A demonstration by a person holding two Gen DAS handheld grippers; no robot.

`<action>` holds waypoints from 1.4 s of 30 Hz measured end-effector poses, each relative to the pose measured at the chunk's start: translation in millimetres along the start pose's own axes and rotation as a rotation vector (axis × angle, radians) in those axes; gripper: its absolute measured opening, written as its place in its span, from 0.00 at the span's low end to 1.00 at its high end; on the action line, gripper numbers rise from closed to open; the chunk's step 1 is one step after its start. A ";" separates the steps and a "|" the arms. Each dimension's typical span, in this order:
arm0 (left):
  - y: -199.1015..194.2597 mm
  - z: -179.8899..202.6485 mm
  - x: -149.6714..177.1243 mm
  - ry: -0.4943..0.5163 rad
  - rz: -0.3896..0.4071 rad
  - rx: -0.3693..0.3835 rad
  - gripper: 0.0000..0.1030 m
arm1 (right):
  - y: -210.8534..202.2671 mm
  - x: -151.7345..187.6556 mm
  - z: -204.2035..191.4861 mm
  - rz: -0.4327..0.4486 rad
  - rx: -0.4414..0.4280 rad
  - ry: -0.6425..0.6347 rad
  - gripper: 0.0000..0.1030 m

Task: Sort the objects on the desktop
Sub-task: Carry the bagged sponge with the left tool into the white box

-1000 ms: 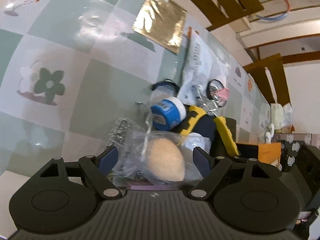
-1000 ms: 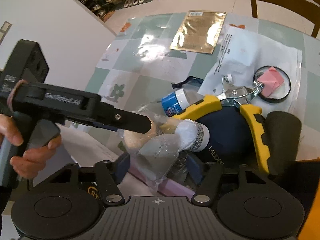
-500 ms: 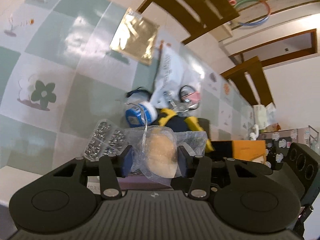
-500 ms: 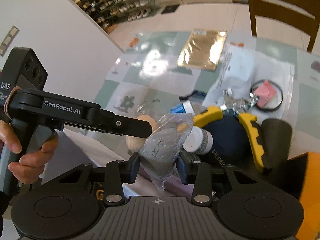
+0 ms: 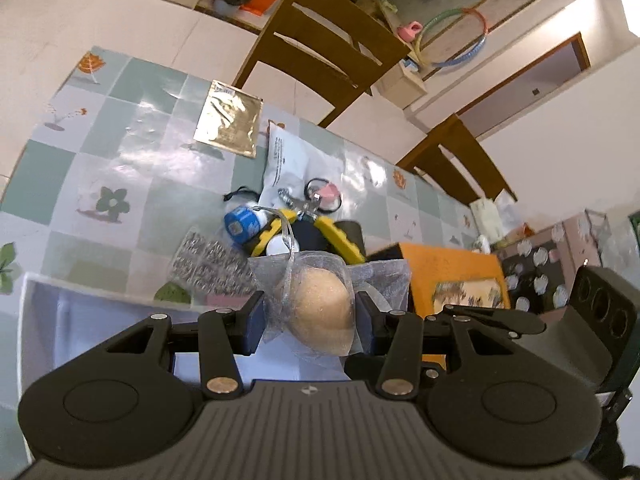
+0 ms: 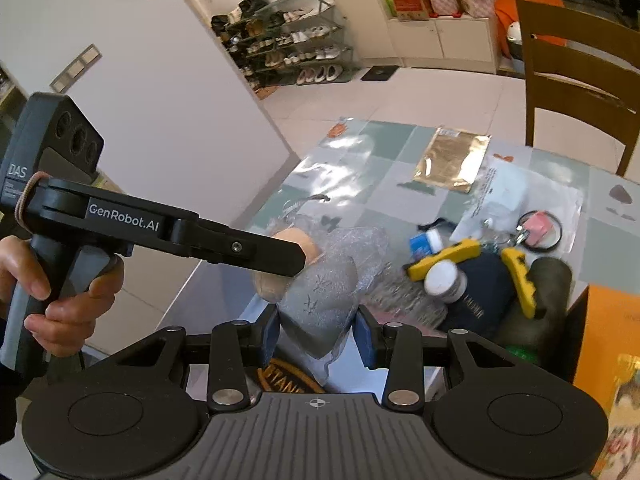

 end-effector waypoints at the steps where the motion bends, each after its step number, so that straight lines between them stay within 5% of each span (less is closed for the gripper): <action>1: -1.7 -0.2 6.4 0.004 -0.001 -0.007 0.51 | -0.2 4.5 -2.9 -0.002 -0.001 0.000 0.42; 13: 26.8 -40.9 71.8 -0.054 -0.072 -0.061 0.52 | 39.1 67.4 -20.1 -0.096 0.045 0.030 0.42; 23: 41.8 -65.5 83.2 -0.084 -0.095 -0.092 0.57 | 52.6 89.7 -37.8 -0.087 0.146 -0.098 0.46; 42: -7.0 -31.2 95.5 0.010 0.043 -0.127 0.69 | -2.3 88.4 -61.5 0.041 0.146 -0.213 0.55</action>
Point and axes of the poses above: each gripper's, at about its wrist camera, not at the fingertips, and y roughly the way its jaws point, z to its right, x to its underside, the point moved 1 cm from there along y, roughly the way its jaws point, and after that the axes turned 11 degrees about x, right-handed, at the moved point
